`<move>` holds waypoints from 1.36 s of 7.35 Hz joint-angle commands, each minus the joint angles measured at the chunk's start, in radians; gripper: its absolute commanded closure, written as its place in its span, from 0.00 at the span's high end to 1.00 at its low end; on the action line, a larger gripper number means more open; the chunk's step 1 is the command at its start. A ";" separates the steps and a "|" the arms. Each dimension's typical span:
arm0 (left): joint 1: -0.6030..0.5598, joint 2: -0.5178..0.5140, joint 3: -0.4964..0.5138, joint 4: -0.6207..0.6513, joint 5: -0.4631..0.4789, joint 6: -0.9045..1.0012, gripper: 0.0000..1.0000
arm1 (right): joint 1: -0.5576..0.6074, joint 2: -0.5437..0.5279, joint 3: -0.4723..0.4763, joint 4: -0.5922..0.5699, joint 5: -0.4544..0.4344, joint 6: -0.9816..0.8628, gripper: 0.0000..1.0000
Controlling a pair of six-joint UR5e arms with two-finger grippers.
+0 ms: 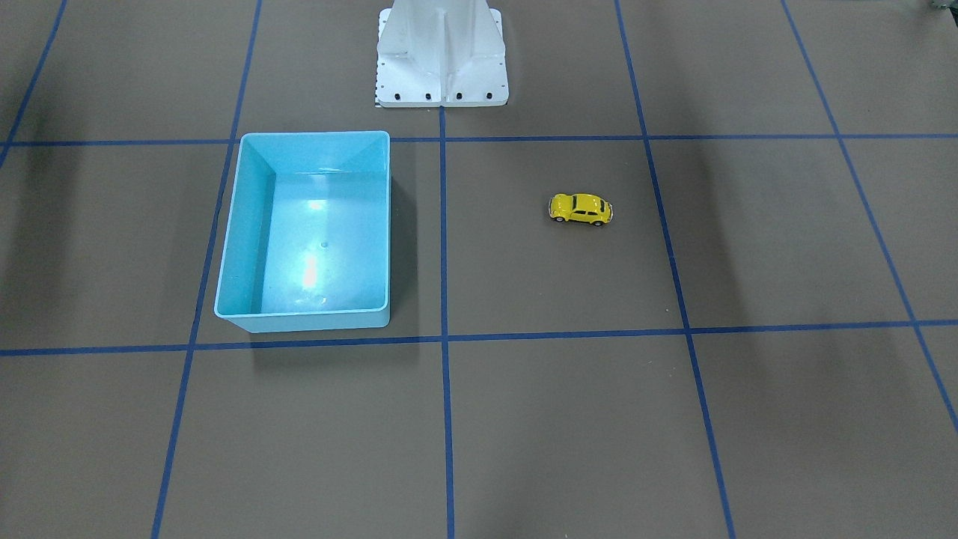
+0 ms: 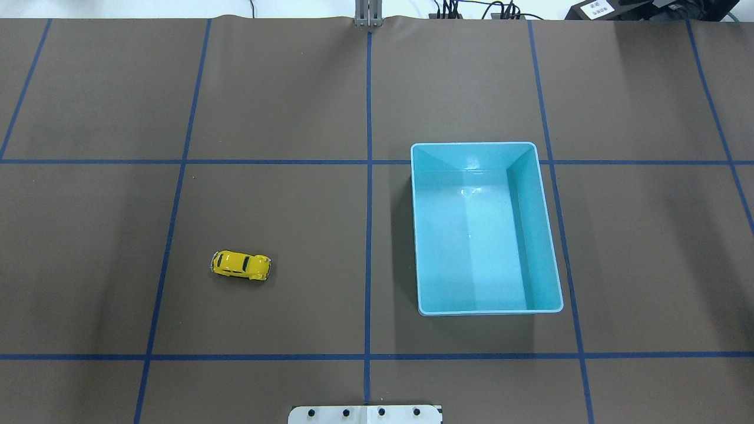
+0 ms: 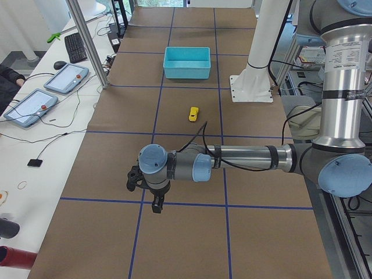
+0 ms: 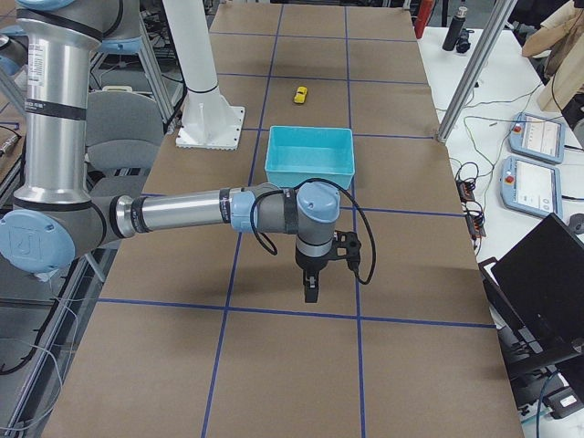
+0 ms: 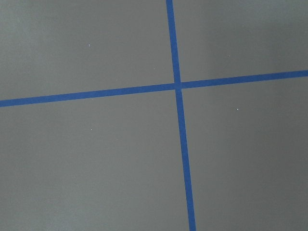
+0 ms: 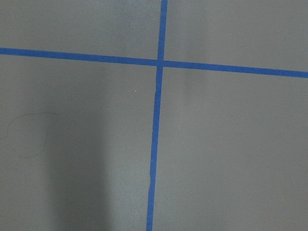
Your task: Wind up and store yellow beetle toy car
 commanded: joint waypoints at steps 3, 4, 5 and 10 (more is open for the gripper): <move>0.001 -0.032 -0.004 -0.002 -0.002 -0.003 1.00 | 0.000 0.000 0.000 0.000 0.000 0.002 1.00; 0.001 -0.065 -0.009 0.004 0.002 -0.007 1.00 | 0.000 0.000 0.000 0.000 0.000 0.000 1.00; 0.001 -0.078 -0.007 0.010 0.003 -0.009 1.00 | 0.000 0.000 0.000 0.000 0.000 0.000 1.00; 0.081 -0.131 -0.067 0.077 0.002 -0.006 1.00 | 0.000 0.003 0.000 0.002 0.000 0.000 1.00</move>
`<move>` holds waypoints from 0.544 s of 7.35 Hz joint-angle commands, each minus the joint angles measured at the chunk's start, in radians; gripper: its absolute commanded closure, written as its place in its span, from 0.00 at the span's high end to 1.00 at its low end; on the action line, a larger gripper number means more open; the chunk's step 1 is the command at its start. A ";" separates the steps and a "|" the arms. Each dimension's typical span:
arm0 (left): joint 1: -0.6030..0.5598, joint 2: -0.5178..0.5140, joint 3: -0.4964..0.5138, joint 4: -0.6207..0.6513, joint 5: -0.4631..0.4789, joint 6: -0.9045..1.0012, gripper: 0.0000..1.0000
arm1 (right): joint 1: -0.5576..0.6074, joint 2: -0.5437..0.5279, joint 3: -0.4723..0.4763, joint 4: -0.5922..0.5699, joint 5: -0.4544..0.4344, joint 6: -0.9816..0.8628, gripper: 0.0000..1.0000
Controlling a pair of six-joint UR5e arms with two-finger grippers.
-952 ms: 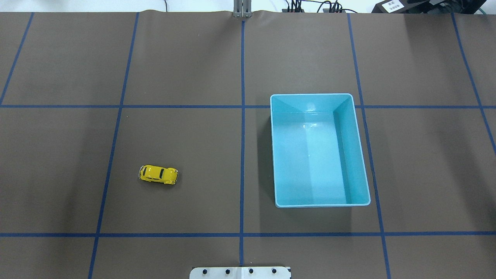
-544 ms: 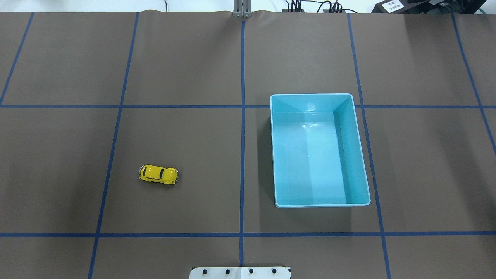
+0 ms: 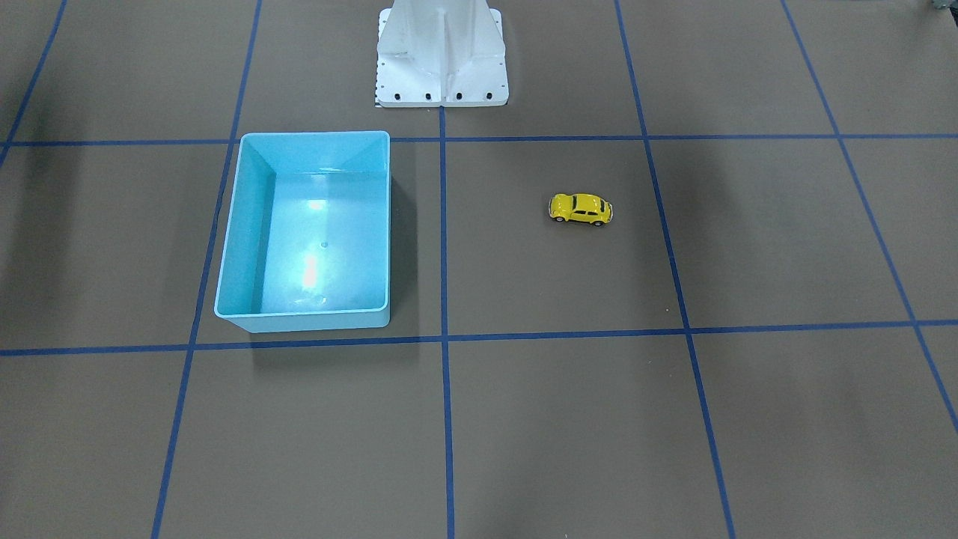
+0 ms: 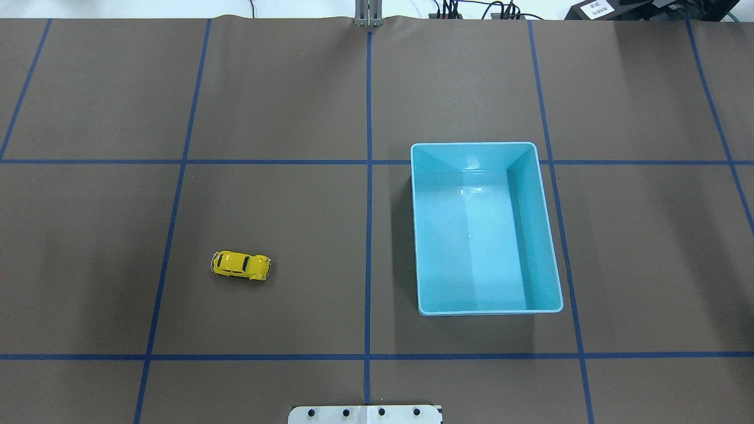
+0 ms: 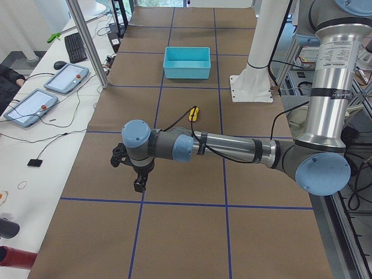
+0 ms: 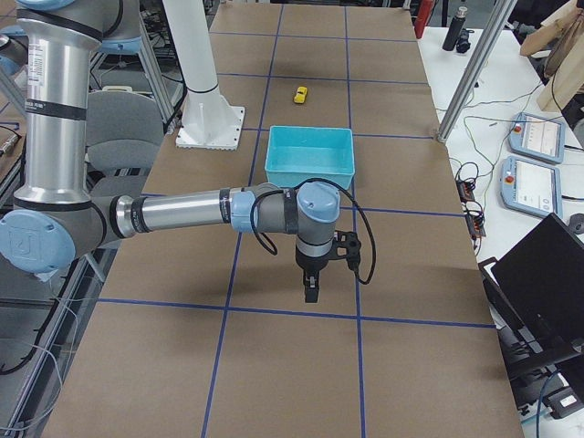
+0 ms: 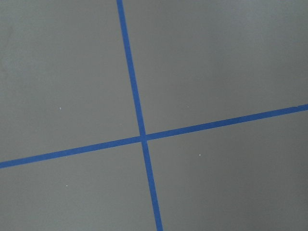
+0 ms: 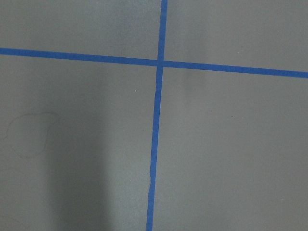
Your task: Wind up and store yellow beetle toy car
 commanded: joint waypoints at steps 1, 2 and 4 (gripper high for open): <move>0.045 -0.027 -0.073 0.081 -0.001 0.008 1.00 | 0.000 0.002 0.000 0.001 -0.002 0.000 1.00; 0.074 -0.061 -0.081 0.128 -0.005 0.011 1.00 | 0.000 0.002 0.000 0.001 -0.002 -0.002 1.00; 0.203 -0.139 -0.092 0.130 0.002 0.019 1.00 | 0.000 0.002 0.000 0.000 -0.002 -0.002 1.00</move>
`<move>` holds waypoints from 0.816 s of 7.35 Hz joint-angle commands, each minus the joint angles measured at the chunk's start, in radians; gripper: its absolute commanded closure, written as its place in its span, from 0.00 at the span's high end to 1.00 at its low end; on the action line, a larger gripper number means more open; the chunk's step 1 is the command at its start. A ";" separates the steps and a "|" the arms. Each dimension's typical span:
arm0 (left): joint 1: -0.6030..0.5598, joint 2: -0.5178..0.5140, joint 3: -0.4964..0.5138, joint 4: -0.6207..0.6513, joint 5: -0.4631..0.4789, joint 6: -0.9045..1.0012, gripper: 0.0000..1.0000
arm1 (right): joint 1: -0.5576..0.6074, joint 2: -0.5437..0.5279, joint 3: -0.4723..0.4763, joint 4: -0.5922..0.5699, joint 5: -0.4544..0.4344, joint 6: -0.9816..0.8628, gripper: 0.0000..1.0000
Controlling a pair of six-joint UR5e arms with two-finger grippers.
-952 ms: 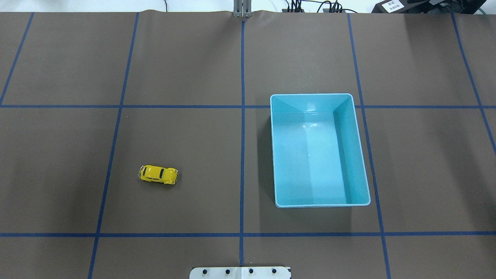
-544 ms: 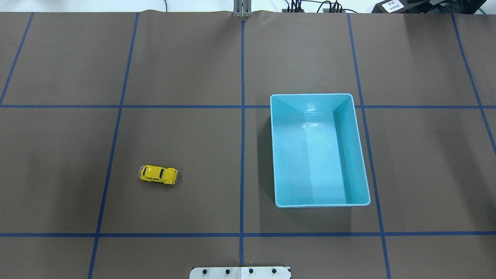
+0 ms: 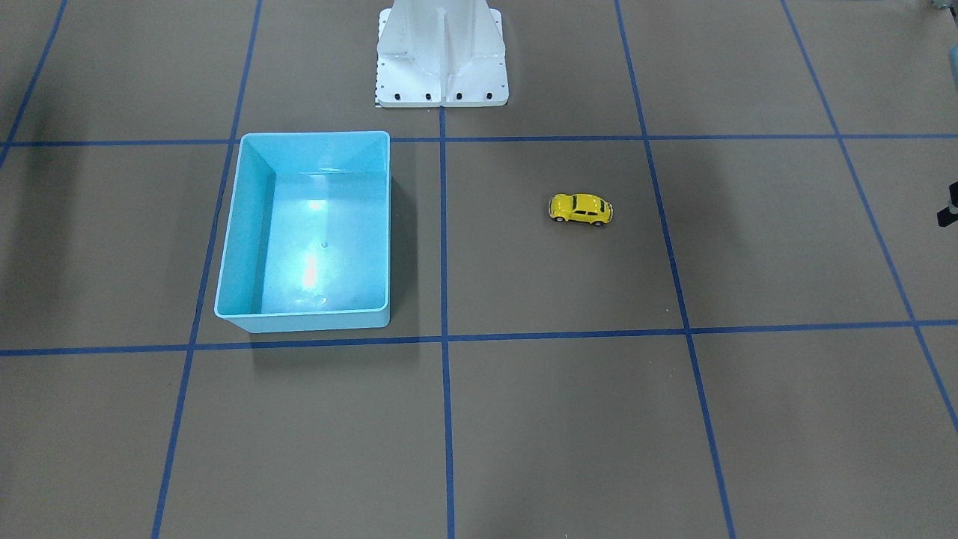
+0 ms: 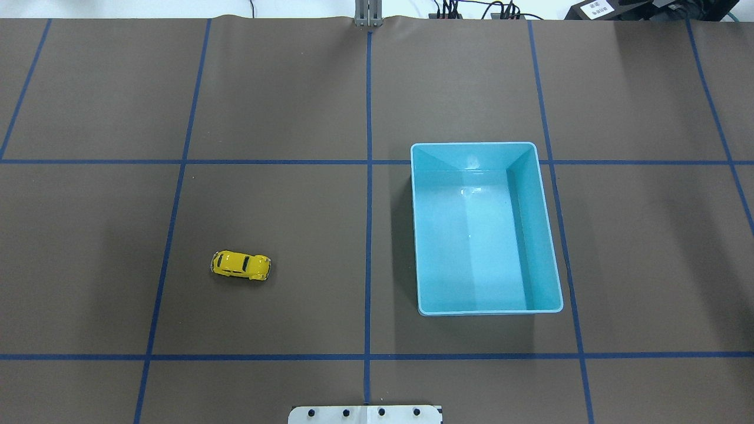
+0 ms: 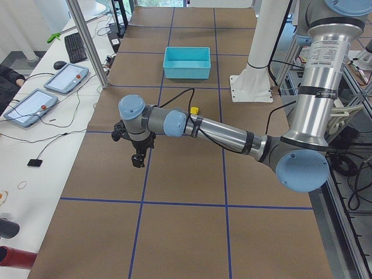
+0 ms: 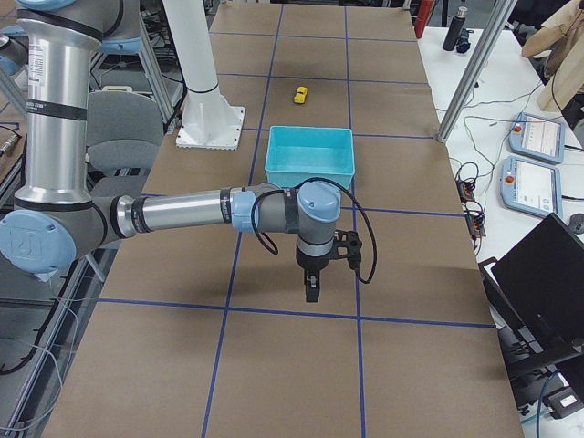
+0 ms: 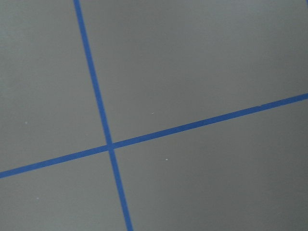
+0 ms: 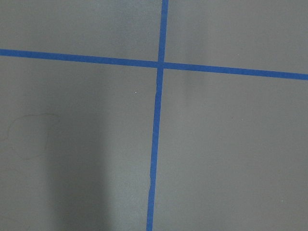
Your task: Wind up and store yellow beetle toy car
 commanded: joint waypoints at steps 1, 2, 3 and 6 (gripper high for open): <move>0.132 -0.051 -0.054 0.008 0.006 0.014 1.00 | 0.000 0.000 -0.006 -0.001 -0.002 0.000 1.00; 0.176 -0.054 -0.106 0.008 0.009 0.014 1.00 | 0.000 0.000 -0.009 0.000 0.000 0.000 1.00; 0.201 -0.057 -0.155 0.009 0.010 0.014 1.00 | 0.000 0.002 -0.009 0.000 0.000 0.000 1.00; 0.385 -0.071 -0.306 0.009 0.122 0.061 1.00 | 0.000 0.002 -0.009 0.000 0.000 0.001 1.00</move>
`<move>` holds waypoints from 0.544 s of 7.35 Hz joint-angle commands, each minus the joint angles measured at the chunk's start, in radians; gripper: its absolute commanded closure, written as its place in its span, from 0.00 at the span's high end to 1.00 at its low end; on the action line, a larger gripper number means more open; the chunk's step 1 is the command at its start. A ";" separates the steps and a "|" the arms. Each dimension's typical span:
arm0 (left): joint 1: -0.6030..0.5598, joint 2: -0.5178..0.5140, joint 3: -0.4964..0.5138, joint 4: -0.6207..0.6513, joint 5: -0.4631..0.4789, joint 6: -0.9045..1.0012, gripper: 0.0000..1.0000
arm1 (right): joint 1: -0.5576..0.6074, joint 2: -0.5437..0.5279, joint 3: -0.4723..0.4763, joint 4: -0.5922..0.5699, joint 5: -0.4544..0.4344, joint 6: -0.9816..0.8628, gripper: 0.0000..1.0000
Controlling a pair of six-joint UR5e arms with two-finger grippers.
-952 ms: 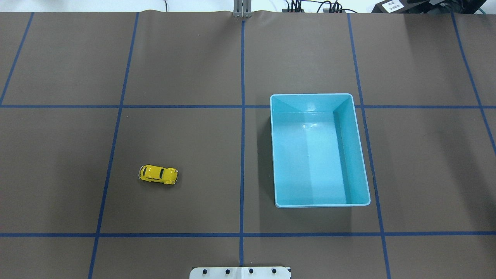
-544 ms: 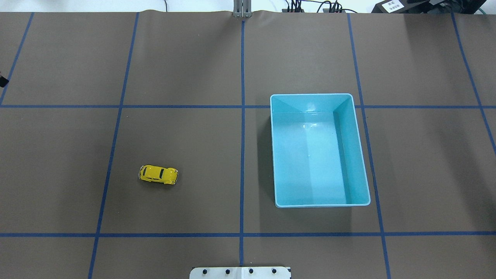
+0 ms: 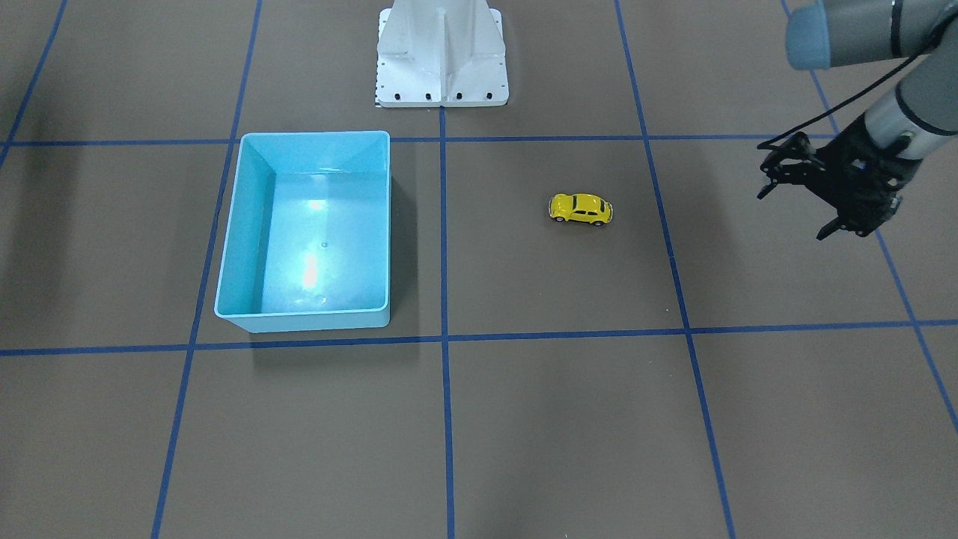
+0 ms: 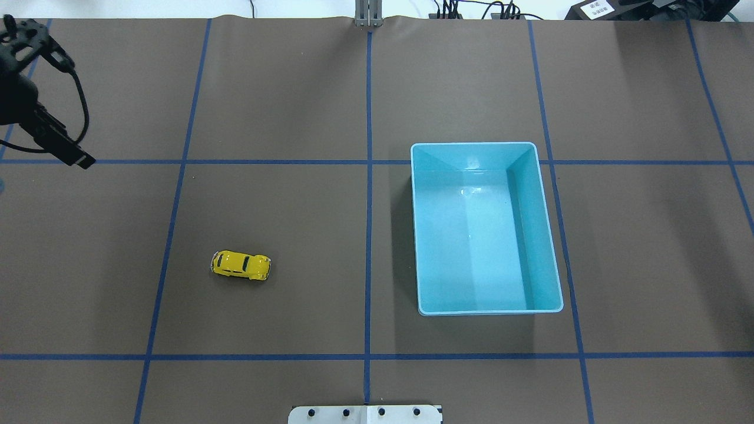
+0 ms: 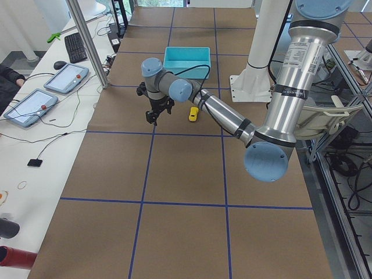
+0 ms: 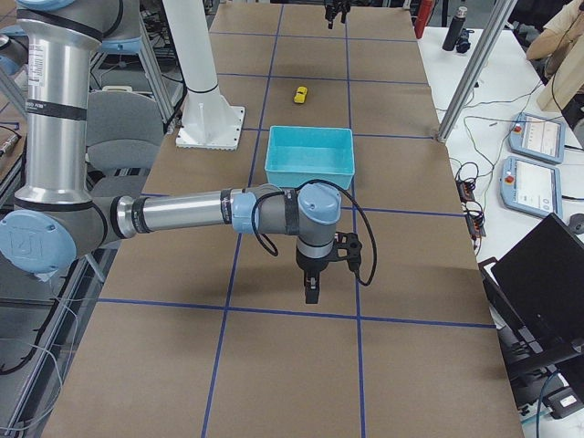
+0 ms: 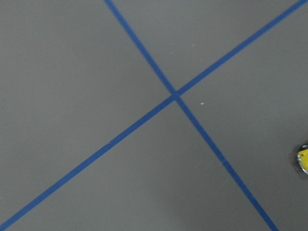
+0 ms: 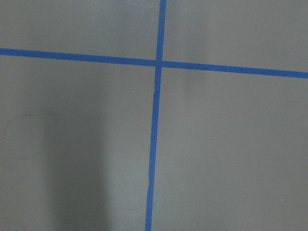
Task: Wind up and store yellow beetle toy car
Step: 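Move the left gripper over the yellow beetle toy car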
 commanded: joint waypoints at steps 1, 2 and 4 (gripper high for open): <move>0.080 -0.023 -0.056 0.000 0.046 0.078 1.00 | 0.000 0.000 0.000 -0.001 0.000 0.000 1.00; 0.090 -0.040 -0.059 0.000 0.090 0.134 1.00 | 0.000 -0.001 0.000 -0.001 0.000 0.000 1.00; 0.162 -0.081 -0.051 0.003 0.104 0.160 1.00 | 0.000 -0.001 0.000 -0.001 0.000 0.000 1.00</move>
